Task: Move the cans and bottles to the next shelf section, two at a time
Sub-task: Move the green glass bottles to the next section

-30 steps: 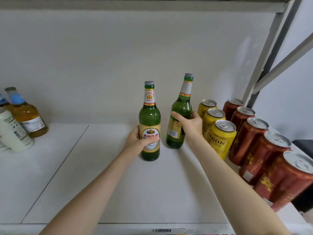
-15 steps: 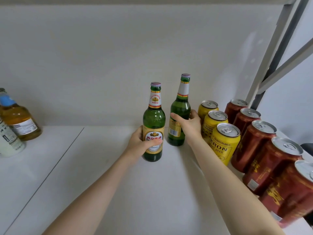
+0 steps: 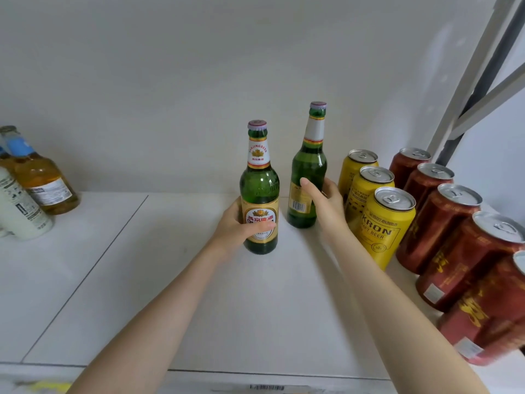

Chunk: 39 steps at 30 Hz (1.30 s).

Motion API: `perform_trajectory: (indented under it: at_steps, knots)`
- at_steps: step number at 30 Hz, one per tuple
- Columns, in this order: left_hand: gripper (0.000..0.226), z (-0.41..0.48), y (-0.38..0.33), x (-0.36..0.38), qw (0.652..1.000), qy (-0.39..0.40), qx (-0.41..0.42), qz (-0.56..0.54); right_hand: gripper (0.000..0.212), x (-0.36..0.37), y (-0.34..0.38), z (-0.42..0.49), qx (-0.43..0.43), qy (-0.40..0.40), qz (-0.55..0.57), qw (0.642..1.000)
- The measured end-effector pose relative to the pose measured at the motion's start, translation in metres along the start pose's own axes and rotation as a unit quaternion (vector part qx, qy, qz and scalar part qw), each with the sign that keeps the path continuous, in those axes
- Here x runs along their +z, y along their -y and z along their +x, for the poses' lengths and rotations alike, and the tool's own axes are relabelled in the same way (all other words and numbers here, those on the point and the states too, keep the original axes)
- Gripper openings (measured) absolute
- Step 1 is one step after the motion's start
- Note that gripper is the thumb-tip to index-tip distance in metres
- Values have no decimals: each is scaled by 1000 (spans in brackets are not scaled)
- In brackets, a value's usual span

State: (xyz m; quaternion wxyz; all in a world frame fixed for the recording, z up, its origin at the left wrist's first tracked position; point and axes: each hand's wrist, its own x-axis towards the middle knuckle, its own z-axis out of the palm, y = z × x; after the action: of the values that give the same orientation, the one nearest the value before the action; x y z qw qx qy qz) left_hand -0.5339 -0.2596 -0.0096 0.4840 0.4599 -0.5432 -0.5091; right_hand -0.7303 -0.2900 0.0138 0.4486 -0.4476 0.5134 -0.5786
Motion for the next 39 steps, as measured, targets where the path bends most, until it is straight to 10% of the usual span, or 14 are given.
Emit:
perform_trajectory:
  at_steps: [8,17,39]
  knots:
    - [87,-10,20,-34,996,21,-25,78,64,-15,-6,-47,-15,-20,-33,999]
    - [59,-15,23,-25,995,15,-17,98,70,21,-15,-67,-44,93,-43,994]
    - [56,-6,23,46,992,67,11,109,44,-29,-22,-70,-86,8,-22,996]
